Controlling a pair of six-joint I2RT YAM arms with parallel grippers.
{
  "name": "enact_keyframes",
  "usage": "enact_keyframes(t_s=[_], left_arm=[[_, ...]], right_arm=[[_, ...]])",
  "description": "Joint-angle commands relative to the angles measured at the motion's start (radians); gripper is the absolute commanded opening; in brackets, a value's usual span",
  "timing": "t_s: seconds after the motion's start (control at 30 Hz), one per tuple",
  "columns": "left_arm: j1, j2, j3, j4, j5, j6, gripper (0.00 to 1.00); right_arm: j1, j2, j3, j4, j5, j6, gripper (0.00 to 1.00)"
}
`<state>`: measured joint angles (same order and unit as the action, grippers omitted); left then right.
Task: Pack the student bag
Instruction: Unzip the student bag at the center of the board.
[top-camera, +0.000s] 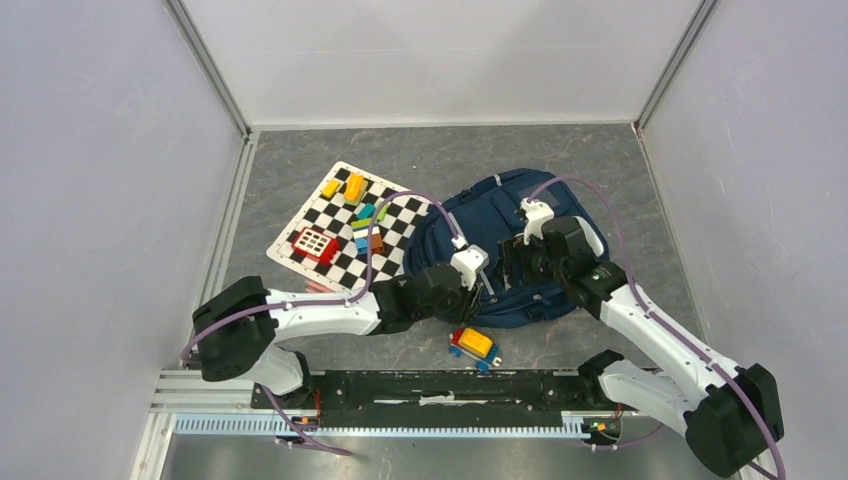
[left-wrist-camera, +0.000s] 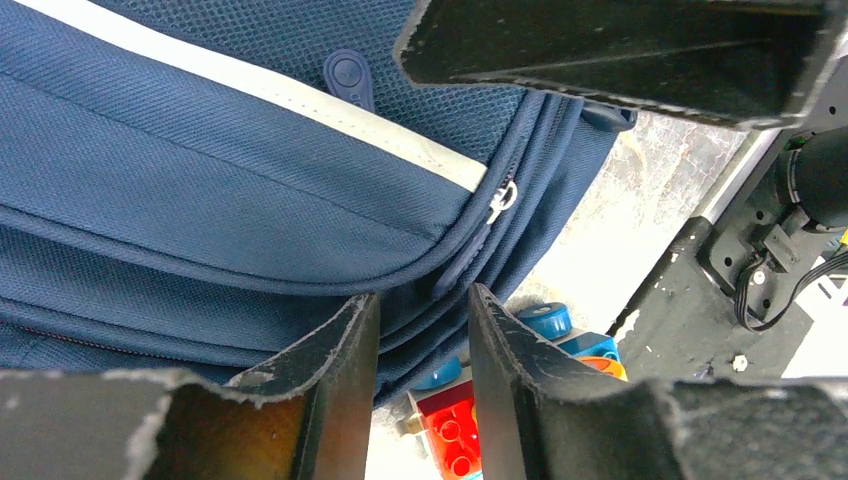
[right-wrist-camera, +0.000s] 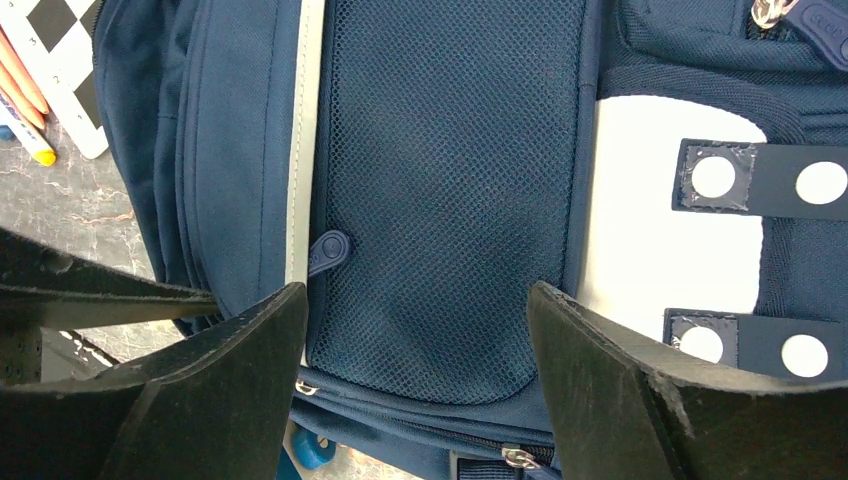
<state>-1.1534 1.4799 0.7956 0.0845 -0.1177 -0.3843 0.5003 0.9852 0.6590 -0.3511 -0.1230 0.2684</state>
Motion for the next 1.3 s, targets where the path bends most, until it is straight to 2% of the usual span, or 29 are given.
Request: enact_keyframes(t_s=[0.0, 0.1, 0.33, 0.6, 0.93, 1.0, 1.1, 1.17, 1.27], left_arm=[[-0.045, 0.009, 0.051, 0.093, -0.041, -0.002, 0.41], [-0.068, 0.008, 0.050, 0.096, -0.069, -0.006, 0.38], [-0.092, 0.051, 0.075, 0.092, -0.103, -0.003, 0.40], [-0.092, 0.069, 0.102, -0.001, -0.299, -0.050, 0.41], [-0.097, 0.124, 0.114, 0.001, -0.264, -0.061, 0.42], [-0.097, 0.130, 0.116, 0.001, -0.266, -0.061, 0.34], [-0.098, 0.118, 0.116, -0.003, -0.287, -0.059, 0.12], [-0.099, 0.097, 0.114, -0.014, -0.306, -0.059, 0.03], [-0.099, 0.060, 0.110, -0.040, -0.339, -0.063, 0.02]], right_arm=[[-0.005, -0.002, -0.011, 0.041, -0.003, 0.005, 0.85], [-0.005, -0.001, -0.023, 0.045, 0.010, 0.005, 0.84], [-0.006, -0.002, -0.051, 0.047, 0.033, -0.006, 0.84], [-0.005, -0.028, -0.071, 0.051, 0.022, -0.005, 0.84], [-0.005, -0.031, -0.088, 0.064, 0.017, -0.001, 0.84], [-0.005, -0.033, -0.091, 0.063, 0.029, -0.002, 0.84], [-0.005, -0.037, -0.098, 0.058, 0.053, -0.011, 0.84], [-0.005, -0.037, -0.107, 0.057, 0.064, -0.020, 0.85], [-0.005, -0.033, -0.122, 0.057, 0.090, -0.025, 0.84]])
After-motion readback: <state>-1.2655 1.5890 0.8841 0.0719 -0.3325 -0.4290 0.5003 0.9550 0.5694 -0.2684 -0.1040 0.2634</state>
